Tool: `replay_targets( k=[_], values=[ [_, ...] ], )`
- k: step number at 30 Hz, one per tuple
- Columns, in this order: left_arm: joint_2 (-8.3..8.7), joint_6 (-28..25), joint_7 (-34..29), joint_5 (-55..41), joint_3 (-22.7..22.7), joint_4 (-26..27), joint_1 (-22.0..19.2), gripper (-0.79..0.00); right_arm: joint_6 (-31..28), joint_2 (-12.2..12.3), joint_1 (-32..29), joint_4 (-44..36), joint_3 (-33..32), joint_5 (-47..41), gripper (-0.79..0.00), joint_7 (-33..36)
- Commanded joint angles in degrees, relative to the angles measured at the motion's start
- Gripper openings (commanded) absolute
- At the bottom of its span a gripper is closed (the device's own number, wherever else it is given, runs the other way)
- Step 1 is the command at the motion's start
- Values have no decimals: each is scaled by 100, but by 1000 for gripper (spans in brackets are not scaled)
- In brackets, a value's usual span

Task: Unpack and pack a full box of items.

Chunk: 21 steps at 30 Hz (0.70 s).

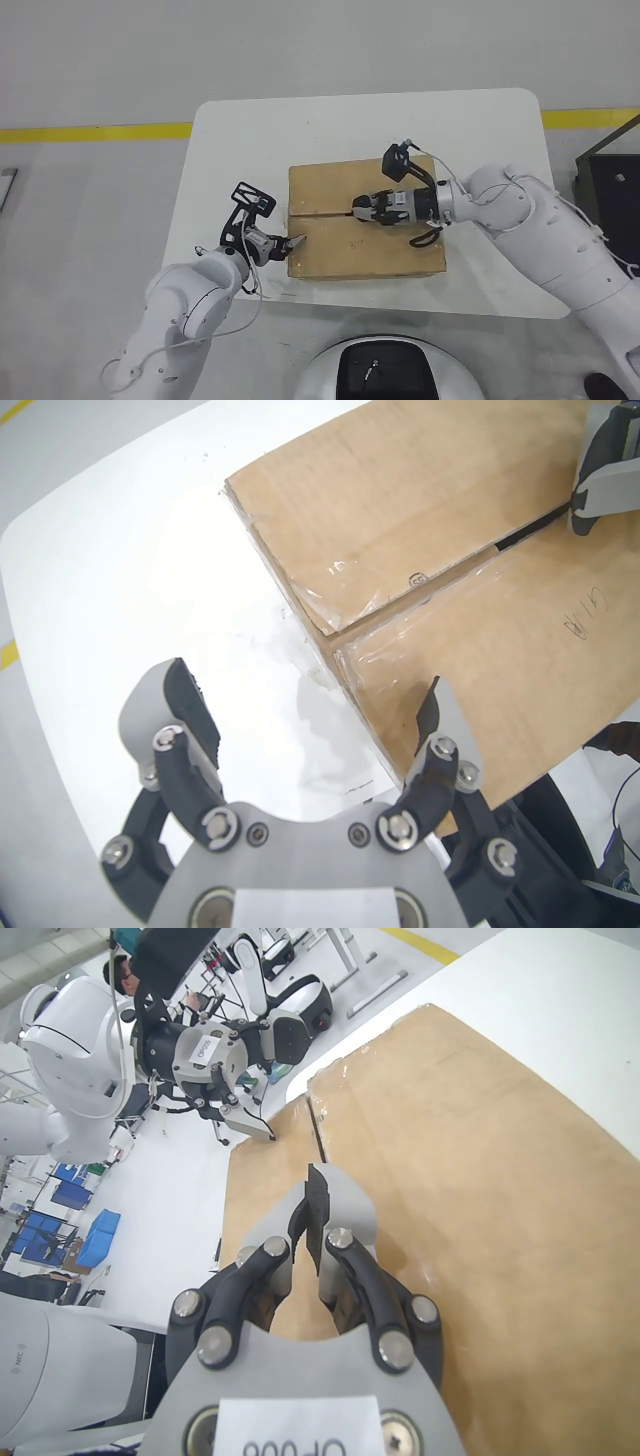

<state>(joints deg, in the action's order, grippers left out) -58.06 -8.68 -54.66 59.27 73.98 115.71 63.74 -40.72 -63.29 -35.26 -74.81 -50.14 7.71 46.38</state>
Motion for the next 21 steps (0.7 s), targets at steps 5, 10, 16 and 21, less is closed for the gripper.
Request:
replay_targets(
  k=[5,10,16,21],
  values=[
    [-7,18,37,103,-14,-51,15,0,120,-62,65,212,142,-134,-785,76],
    [-2,76,146,6,195,176,26,0,111,-97,124,291,194,-155,-785,103],
    [70,86,97,-159,1018,449,389,0,85,-115,155,358,196,-161,-785,126],
    [114,-201,344,-312,1500,261,846,0,62,-130,179,404,193,-170,-785,131]
  ],
)
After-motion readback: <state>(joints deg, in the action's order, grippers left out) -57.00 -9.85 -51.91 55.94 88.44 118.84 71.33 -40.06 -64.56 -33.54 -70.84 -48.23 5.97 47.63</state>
